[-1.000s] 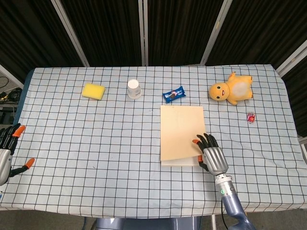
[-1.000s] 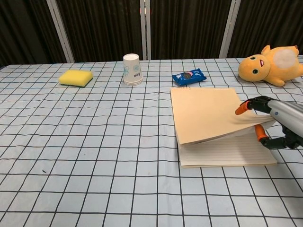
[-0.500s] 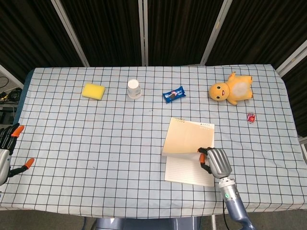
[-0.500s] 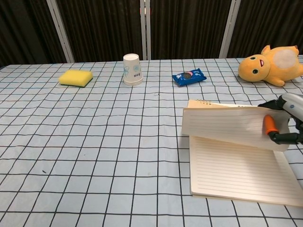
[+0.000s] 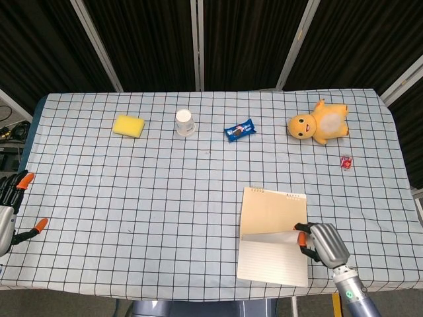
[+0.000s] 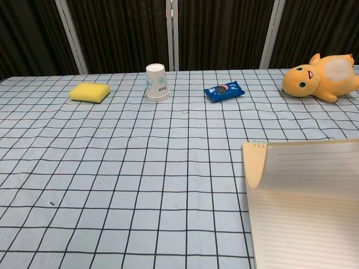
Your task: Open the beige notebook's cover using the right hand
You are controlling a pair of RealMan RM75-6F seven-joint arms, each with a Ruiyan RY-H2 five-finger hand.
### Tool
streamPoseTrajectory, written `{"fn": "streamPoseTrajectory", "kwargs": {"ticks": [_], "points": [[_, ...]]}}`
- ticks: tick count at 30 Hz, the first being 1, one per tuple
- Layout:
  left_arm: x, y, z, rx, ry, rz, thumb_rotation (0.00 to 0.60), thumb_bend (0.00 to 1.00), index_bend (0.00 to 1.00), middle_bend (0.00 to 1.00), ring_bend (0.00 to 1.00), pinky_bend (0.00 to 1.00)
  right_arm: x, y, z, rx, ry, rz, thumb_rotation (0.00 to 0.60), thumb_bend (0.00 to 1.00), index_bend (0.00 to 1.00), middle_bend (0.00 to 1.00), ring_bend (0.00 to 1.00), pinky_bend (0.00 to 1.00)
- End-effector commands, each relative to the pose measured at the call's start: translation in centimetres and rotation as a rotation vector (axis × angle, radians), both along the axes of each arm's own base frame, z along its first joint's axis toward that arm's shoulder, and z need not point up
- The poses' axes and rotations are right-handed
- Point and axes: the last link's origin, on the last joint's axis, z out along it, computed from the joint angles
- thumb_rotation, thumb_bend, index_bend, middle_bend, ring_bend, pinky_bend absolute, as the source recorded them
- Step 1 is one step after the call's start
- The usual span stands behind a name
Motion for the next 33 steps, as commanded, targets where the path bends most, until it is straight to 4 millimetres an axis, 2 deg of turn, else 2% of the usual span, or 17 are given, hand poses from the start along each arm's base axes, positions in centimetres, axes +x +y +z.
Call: {"fn": "streamPoseTrajectory", "kwargs": {"ticks": [1, 4, 7, 8, 10, 14, 21, 22, 24, 25, 28, 32, 33], "points": [[0.0, 0.0, 0.0, 0.001, 0.000, -0.001, 0.600, 0.24, 0.00, 0.00, 0.00, 0.00, -0.2, 1.0, 0.8, 0.029, -0.014, -0.008, 0.600, 0.76, 0.72, 0.77, 0.63, 0.68], [0.1, 0.1, 0.0, 0.003, 0.001, -0.001, 0.600, 0.24, 0.00, 0.00, 0.00, 0.00, -0.3, 0.5, 1.3, 0.014, -0.012, -0.007, 0.600, 0.76, 0.72, 0.77, 0.63, 0.67], [0.0, 0.2, 0.0, 0.004, 0.001, 0.000, 0.600, 0.24, 0.00, 0.00, 0.00, 0.00, -0.6, -1.3, 1.3, -0.012, -0.012, -0.029, 0.600, 0.76, 0.72, 0.77, 0.63, 0.67], [0.0, 0.3, 0.0, 0.003, 0.003, 0.002, 0.600, 0.24, 0.00, 0.00, 0.00, 0.00, -0.8, -2.7, 1.4, -0.037, -0.003, -0.037, 0.600, 0.76, 0.72, 0.77, 0.63, 0.67], [-0.3, 0.6, -0.1, 0.004, 0.006, 0.014, 0.600, 0.24, 0.00, 0.00, 0.00, 0.00, -1.3, -7.0, 1.2, -0.093, 0.013, -0.076, 0.600, 0.76, 0.72, 0.77, 0.63, 0.67], [-0.5, 0.8, -0.2, 0.005, 0.007, 0.024, 0.600, 0.24, 0.00, 0.00, 0.00, 0.00, -1.6, -10.5, 1.3, -0.120, 0.002, -0.135, 0.600, 0.76, 0.72, 0.77, 0.63, 0.67], [-0.6, 1.1, 0.0, 0.023, 0.016, 0.029, 0.600, 0.24, 0.00, 0.00, 0.00, 0.00, -1.9, -17.1, 2.6, -0.218, 0.059, -0.176, 0.600, 0.75, 0.72, 0.76, 0.63, 0.66], [-0.5, 1.1, -0.1, 0.022, 0.010, 0.029, 0.600, 0.24, 0.00, 0.00, 0.00, 0.00, -1.8, -18.8, 2.9, -0.238, 0.073, -0.184, 0.600, 0.75, 0.71, 0.76, 0.63, 0.66], [-0.4, 1.2, -0.2, 0.020, 0.011, 0.025, 0.600, 0.24, 0.00, 0.00, 0.00, 0.00, -1.7, -20.8, 3.1, -0.262, 0.092, -0.192, 0.600, 0.73, 0.70, 0.74, 0.62, 0.65], [-0.5, 1.2, -0.2, 0.021, 0.021, 0.024, 0.600, 0.24, 0.00, 0.00, 0.00, 0.00, -1.4, -22.8, 3.7, -0.301, 0.106, -0.202, 0.600, 0.72, 0.69, 0.73, 0.61, 0.64], [-0.7, 1.3, -0.3, 0.025, 0.022, 0.032, 0.600, 0.24, 0.00, 0.00, 0.00, 0.00, -1.3, -25.4, 3.5, -0.329, 0.122, -0.228, 0.600, 0.67, 0.66, 0.69, 0.58, 0.60], [-0.9, 1.4, -0.5, 0.031, 0.012, 0.032, 0.600, 0.24, 0.00, 0.00, 0.00, 0.00, -1.1, -27.2, 3.3, -0.359, 0.129, -0.232, 0.600, 0.57, 0.61, 0.64, 0.53, 0.54], [-1.0, 1.5, -0.5, 0.032, 0.015, 0.030, 0.600, 0.24, 0.00, 0.00, 0.00, 0.00, -1.0, -27.6, 3.3, -0.367, 0.132, -0.230, 0.600, 0.54, 0.58, 0.61, 0.50, 0.50]]}}
